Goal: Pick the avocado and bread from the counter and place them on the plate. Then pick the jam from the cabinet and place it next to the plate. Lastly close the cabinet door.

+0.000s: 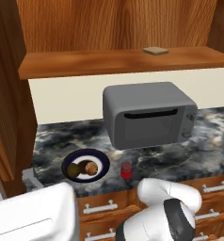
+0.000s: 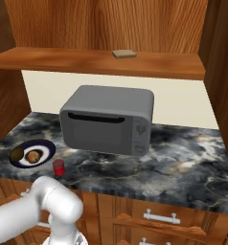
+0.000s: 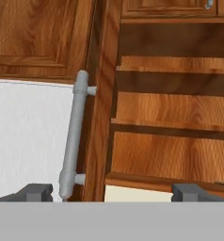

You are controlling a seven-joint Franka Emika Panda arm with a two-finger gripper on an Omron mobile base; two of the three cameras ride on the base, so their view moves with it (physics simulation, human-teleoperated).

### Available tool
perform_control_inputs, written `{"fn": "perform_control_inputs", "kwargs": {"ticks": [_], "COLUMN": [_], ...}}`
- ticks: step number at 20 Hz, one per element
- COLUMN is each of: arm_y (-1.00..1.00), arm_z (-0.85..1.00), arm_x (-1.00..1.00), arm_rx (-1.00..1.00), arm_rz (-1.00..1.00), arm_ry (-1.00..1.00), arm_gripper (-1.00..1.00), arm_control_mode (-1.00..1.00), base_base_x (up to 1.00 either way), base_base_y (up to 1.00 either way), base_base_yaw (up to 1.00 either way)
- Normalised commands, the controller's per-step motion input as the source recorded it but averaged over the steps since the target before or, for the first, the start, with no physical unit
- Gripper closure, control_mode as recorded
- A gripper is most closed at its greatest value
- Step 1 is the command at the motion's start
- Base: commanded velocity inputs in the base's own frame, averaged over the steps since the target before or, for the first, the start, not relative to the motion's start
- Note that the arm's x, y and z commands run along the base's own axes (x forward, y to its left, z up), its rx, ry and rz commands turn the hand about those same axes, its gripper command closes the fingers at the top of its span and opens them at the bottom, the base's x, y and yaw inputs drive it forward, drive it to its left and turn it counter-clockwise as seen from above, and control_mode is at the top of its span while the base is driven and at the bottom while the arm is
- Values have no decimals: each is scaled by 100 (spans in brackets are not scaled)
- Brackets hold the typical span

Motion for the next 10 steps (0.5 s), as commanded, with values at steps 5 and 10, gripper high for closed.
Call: {"fn": "perform_control_inputs", "kwargs": {"ticks": [5, 10], "arm_y": [43, 6], "arm_z": [-4, -6], "arm_x": [91, 12], "arm_rx": [1, 0], "arm_rz": [-14, -3], "arm_ry": [3, 1], "arm_gripper": [-100, -100], "arm_control_mode": [-100, -100], "base_base_x": [0, 0], "base_base_y": [0, 0], "base_base_yaw": [0, 0]}}
